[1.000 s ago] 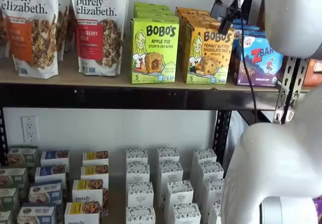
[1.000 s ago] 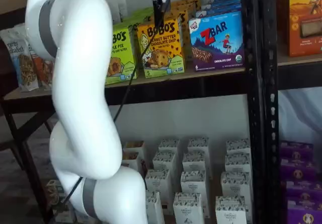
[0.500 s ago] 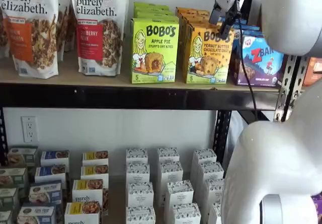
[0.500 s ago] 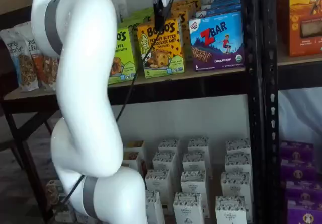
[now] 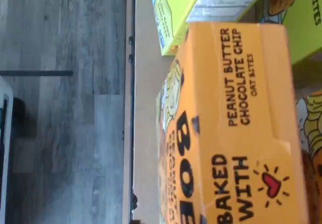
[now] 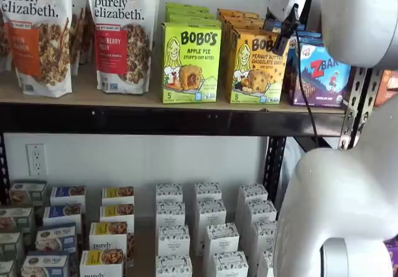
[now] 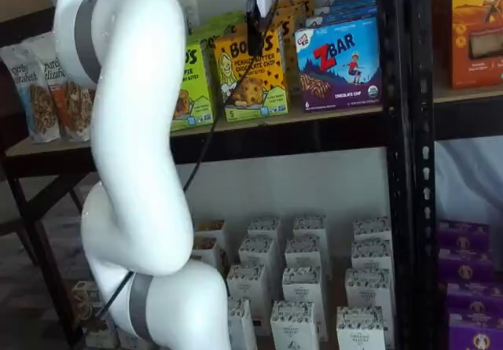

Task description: Pick up the orange box on the top shelf, the fifth box from the left

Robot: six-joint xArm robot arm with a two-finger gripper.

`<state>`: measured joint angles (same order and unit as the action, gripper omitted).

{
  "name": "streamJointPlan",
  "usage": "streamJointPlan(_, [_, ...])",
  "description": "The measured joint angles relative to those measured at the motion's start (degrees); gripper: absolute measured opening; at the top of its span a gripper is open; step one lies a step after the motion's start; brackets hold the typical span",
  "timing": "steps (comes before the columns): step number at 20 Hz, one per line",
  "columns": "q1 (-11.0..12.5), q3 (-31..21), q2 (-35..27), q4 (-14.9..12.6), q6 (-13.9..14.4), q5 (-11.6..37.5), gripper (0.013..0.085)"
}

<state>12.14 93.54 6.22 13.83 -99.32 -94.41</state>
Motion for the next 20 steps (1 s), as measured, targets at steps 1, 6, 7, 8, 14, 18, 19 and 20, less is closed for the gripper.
streamJointPlan(1, [0.18, 0.01, -0.13, -0.04, -0.22, -0.16, 0.0850])
streamJointPlan(6, [0.73, -0.67, -0.09, 0.07, -0.88, 0.23, 0.0850])
streamJointPlan(7, [0.72, -0.66, -0.14, -0.07, -0.89, 0.15, 0.0850])
streamJointPlan(8, [0.69, -0.62, -0.19, -0.17, -0.89, 0.04, 0.0850])
streamJointPlan(14, [0.41, -0.22, -0.60, -1.04, -0.77, -0.92, 0.0850])
streamJointPlan(18, [0.23, -0.39, -0.65, -1.26, -0.67, -1.01, 0.0850])
streamJointPlan(19, [0.21, -0.51, -0.60, -1.24, -0.65, -0.91, 0.0850])
streamJointPlan(20, [0.19, -0.70, -0.51, -1.16, -0.65, -0.70, 0.0850])
